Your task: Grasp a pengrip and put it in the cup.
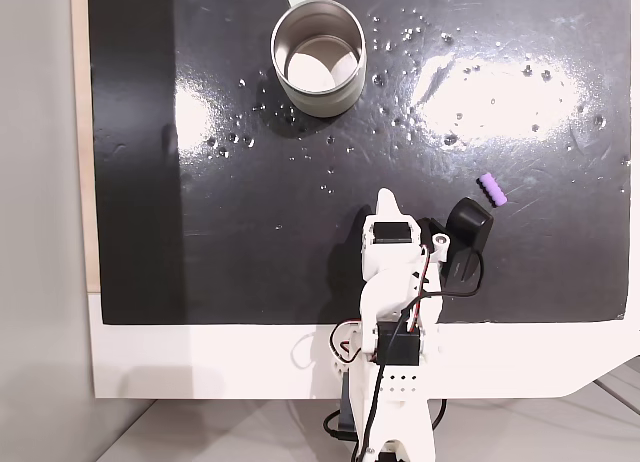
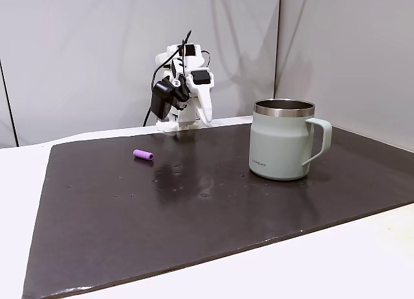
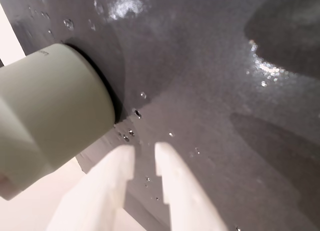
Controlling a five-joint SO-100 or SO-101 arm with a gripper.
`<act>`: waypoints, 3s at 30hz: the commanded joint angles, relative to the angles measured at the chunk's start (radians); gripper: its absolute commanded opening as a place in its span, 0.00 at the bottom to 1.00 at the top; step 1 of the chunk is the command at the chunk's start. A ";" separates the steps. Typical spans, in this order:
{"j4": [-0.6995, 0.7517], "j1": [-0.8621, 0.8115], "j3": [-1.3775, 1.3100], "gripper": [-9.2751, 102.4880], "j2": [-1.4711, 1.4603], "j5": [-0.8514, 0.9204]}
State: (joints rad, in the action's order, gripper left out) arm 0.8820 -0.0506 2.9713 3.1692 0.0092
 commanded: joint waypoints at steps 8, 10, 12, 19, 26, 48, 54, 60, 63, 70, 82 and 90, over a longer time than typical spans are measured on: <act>-0.025 -0.046 -0.066 0.08 0.009 0.031; -0.025 -0.046 -0.078 0.08 0.009 0.029; -0.025 -0.048 -0.121 0.08 0.009 0.029; 0.075 -0.048 -0.433 0.08 0.009 0.011; 0.229 -0.166 -0.795 0.08 -0.173 0.009; 0.649 -0.581 -1.735 0.08 -1.256 0.307; 0.695 -0.614 -1.786 0.08 -1.399 0.390; 0.693 -0.640 -1.835 0.08 -1.568 0.391; 0.689 -0.647 -1.830 0.08 -1.637 0.411; 0.637 -0.653 -1.839 0.08 -1.750 0.426; 0.574 -0.664 -1.835 0.08 -1.878 0.451; 0.609 -0.661 -1.759 0.08 -1.864 0.364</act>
State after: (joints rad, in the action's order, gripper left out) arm 1.4711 -0.7118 1.2042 1.2763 0.4357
